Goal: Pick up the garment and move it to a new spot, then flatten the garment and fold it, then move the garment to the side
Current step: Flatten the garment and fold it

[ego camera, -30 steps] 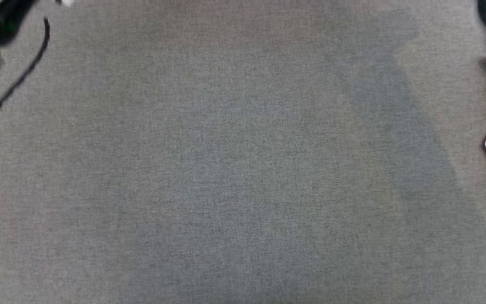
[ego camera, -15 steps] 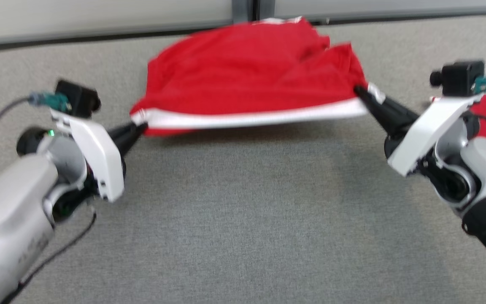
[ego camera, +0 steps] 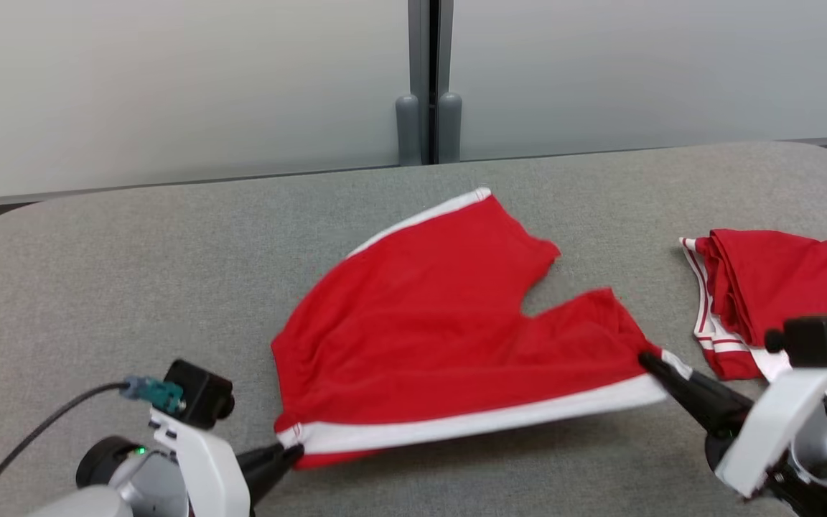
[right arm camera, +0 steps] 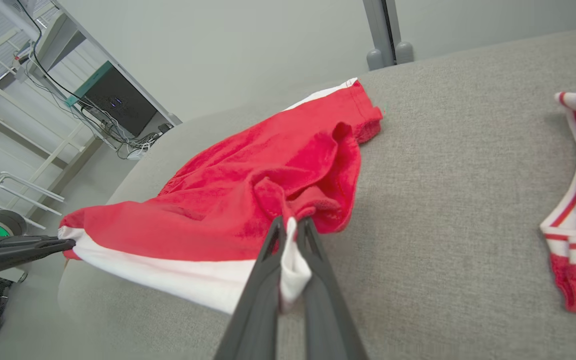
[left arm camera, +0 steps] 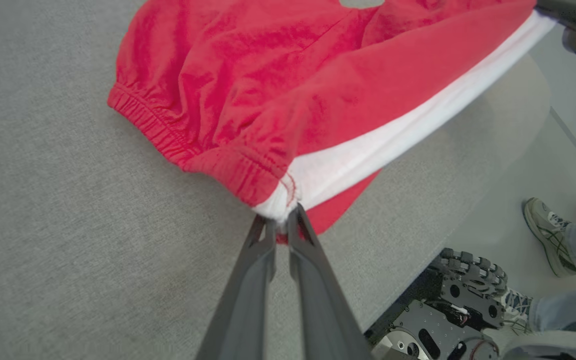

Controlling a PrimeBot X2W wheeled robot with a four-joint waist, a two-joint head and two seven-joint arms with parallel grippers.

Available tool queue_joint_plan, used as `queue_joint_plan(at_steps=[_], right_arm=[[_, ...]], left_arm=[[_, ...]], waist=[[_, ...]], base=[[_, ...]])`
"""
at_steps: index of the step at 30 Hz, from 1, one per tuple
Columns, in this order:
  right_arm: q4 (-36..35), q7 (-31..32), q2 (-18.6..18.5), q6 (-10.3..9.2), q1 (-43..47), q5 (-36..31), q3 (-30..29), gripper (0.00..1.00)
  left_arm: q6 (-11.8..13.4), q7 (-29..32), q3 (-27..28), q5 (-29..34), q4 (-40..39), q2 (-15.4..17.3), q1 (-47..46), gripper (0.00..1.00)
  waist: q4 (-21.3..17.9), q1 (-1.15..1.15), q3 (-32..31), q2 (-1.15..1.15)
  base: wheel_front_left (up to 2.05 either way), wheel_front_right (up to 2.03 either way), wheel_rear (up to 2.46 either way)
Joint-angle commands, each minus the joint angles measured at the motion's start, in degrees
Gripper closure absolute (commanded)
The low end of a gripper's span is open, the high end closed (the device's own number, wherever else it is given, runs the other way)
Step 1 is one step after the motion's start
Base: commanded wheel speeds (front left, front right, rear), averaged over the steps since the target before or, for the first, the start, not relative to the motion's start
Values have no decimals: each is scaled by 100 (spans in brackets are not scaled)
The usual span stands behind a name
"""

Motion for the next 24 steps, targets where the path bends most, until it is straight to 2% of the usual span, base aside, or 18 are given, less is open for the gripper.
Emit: queue_joint_plan(at_steps=[1, 5, 8, 11, 15, 20, 24], right_arm=[[-140, 40, -87, 1, 207, -43, -174, 100], [-687, 300, -123, 1, 861, -303, -870, 100], [-970, 697, 47, 1, 1076, -570, -1416, 100], [-1070, 1312, 301, 1, 1086, -858, -1900, 100], [-1044, 2319, 836, 1, 755, -1045, -2481, 100], [-871, 3550, 1337, 1, 6, -1533, -3142, 100], [-810, 4396, 1730, 1, -833, -1936, -3581, 100]], left_arm=[[125, 7, 7, -48, -172, 117, 103, 100], [413, 85, 17, -104, -765, 365, 215, 100], [435, 309, 52, -199, -940, 467, 67, 100], [228, 638, 157, -590, -916, 379, -120, 100], [-118, 1383, 325, -1212, -562, 257, -609, 100], [-416, 2247, 549, -1689, 121, -112, -1444, 100], [-540, 2769, 754, -1963, 611, -316, -2080, 100]], waist=[[15, 0, -40, 0], [57, 0, -47, 0], [99, 0, 44, 0], [181, 0, 210, 0], [283, 0, 541, 0], [405, 0, 1031, 0], [461, 0, 1472, 0]], base=[[0, 0, 0], [0, 0, 0], [0, 0, 0], [0, 0, 0], [0, 0, 0], [0, 0, 0], [0, 0, 0]])
